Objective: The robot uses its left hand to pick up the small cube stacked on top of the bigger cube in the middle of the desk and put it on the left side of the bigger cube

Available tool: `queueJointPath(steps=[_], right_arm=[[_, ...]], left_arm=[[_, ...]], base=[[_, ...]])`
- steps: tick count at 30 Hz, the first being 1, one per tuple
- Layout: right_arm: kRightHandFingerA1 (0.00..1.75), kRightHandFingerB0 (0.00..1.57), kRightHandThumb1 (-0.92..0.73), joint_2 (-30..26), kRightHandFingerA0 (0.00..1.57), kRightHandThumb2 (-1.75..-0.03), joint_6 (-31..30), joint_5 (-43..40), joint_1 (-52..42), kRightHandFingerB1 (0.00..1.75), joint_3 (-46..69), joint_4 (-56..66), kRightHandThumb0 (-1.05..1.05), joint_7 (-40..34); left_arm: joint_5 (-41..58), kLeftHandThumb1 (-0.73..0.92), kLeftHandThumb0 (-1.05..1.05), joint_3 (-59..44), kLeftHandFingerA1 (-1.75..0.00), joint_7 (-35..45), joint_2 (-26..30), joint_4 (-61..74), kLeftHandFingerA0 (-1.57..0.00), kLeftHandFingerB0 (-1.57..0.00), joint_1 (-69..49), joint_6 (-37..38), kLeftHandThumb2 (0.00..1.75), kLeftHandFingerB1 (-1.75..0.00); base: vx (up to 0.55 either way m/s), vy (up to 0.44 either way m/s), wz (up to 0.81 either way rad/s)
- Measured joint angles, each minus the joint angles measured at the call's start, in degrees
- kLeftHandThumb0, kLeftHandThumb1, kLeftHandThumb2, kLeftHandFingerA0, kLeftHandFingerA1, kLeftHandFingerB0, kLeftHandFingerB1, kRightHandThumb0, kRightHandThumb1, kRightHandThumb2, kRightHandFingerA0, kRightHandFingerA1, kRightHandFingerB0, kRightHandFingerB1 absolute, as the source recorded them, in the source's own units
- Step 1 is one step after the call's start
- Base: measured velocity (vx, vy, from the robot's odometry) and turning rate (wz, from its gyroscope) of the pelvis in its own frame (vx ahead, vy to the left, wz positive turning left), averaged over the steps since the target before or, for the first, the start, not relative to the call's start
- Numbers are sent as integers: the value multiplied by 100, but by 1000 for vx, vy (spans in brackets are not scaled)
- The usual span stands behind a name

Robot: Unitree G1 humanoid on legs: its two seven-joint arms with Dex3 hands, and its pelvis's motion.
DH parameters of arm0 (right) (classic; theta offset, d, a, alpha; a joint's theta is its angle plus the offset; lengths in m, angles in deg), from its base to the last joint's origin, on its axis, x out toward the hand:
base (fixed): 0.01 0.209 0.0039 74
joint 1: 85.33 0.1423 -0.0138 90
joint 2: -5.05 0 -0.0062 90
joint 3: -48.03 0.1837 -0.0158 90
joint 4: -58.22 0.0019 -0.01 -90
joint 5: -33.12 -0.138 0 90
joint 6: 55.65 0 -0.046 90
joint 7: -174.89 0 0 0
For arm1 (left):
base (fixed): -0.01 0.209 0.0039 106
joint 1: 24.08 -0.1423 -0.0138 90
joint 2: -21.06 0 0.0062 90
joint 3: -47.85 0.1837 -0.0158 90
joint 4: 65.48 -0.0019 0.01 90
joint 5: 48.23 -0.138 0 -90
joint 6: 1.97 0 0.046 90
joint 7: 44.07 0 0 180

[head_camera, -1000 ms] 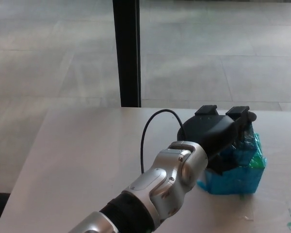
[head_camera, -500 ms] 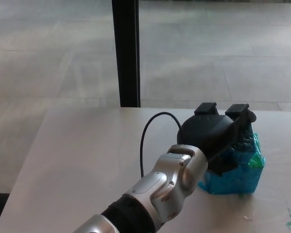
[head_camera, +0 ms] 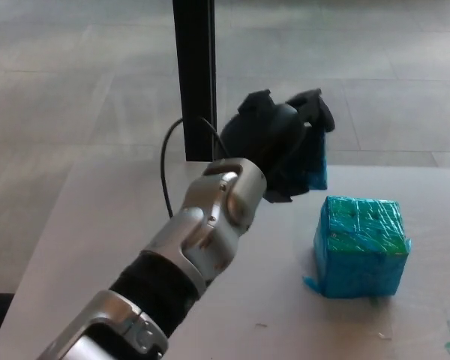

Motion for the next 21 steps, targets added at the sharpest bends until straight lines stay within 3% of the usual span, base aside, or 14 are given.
queueJointPath(steps=[1,3,4,7,9,11,13,19,20,21], right_arm=[[88,75,-47,0,87,-81,-1,0,-1,68,0,3,-63,-1],[88,71,-46,1,83,-84,-12,-7,0,69,8,-13,-62,0],[87,71,-46,2,82,-84,-24,-15,0,69,16,-13,-63,0],[86,71,-46,1,81,-84,-18,-40,-7,70,35,-31,-65,9],[87,70,-47,1,82,-82,-8,-65,-37,69,63,-37,-64,27],[88,70,-47,1,83,-79,-14,-71,-90,68,72,48,-63,31],[89,70,-47,0,84,-80,-14,-72,-122,70,72,77,-64,34],[89,70,-47,1,84,-78,-9,-73,-91,69,71,48,-63,50],[88,67,-37,1,82,-96,-9,-75,-80,74,73,21,-64,51],[88,67,-37,1,82,-96,-10,-75,-77,74,76,12,-64,52]], left_arm=[[23,55,-10,-39,-175,25,57,73,-79,-79,-15,9,73,-110],[58,54,-11,-105,-175,100,203,260,-79,-69,-87,11,75,-142],[64,62,-9,-114,-164,133,290,355,-87,-78,-151,13,71,-110],[68,59,-14,-114,-159,287,577,695,-86,-85,-458,11,78,-101],[72,55,-15,-110,-160,433,791,883,-84,-85,-723,7,89,-129],[75,55,-14,-94,-160,566,1039,1046,-85,-83,-1027,29,91,-123],[89,51,-15,-93,-169,706,1209,1153,-83,-82,-1307,25,102,-145],[163,56,-12,-41,-169,990,1364,1366,-90,-82,-2002,6,107,-140],[159,55,-15,15,-165,1046,1363,1382,-88,-84,-2100,-17,102,-135],[156,55,-15,53,-165,1083,1363,1389,-88,-84,-2158,-42,102,-135]], base=[[0,0,0],[0,0,0],[0,0,0],[0,0,0],[0,0,0],[0,0,0],[0,0,0],[0,0,0],[0,0,0],[0,0,0]])
